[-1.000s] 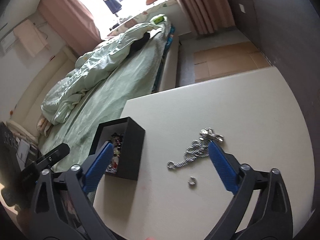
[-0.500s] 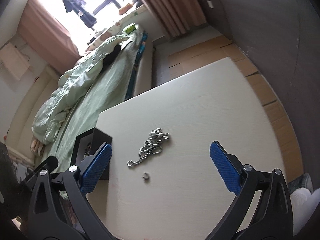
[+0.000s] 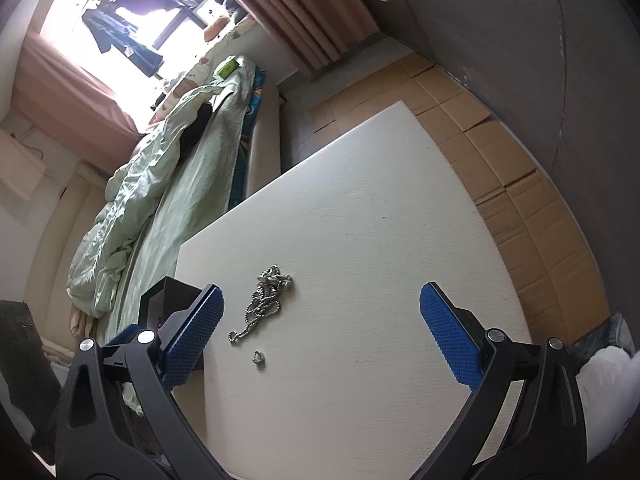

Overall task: Organize jewelry
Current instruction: 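Move the left tool to the silver chain and close on it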

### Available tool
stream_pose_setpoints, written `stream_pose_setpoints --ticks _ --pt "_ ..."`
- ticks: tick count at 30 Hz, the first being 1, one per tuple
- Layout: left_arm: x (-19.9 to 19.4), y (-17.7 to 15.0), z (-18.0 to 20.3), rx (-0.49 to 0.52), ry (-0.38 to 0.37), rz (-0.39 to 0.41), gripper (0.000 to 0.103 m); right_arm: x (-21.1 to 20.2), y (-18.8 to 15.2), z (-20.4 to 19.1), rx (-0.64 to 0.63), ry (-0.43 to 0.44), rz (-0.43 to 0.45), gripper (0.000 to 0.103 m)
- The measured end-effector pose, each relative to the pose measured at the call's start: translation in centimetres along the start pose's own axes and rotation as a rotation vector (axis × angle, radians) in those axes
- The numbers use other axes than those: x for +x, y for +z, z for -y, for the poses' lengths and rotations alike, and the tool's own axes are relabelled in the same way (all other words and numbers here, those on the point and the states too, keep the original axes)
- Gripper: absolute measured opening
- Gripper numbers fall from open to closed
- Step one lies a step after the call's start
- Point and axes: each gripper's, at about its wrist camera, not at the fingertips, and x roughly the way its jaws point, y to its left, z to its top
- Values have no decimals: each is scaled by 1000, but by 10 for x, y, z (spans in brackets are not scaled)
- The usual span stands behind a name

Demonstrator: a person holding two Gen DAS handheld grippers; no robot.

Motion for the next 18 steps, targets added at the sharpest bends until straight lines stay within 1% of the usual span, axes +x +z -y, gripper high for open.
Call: stream_pose_setpoints --ticks 4,7,11,13,15,17,18 --pt "24 1 14 45 -15 -42 78 0 1 3 25 -2 3 98" --pt "44 1 21 76 -10 -80 71 3 2 8 43 -15 -7 98" --pt "69 2 26 104 9 -121 70 8 5 11 56 -23 -18 98" --pt "80 1 26 114 19 -144 63 9 5 11 56 -22 -26 98" --pt "93 0 26 118 31 -170 59 12 4 10 52 -23 -38 98" --pt "103 -3 22 110 45 -193 58 14 4 10 46 -29 -48 98" --pt "106 -4 21 106 46 -200 55 15 4 9 45 -30 -50 98"
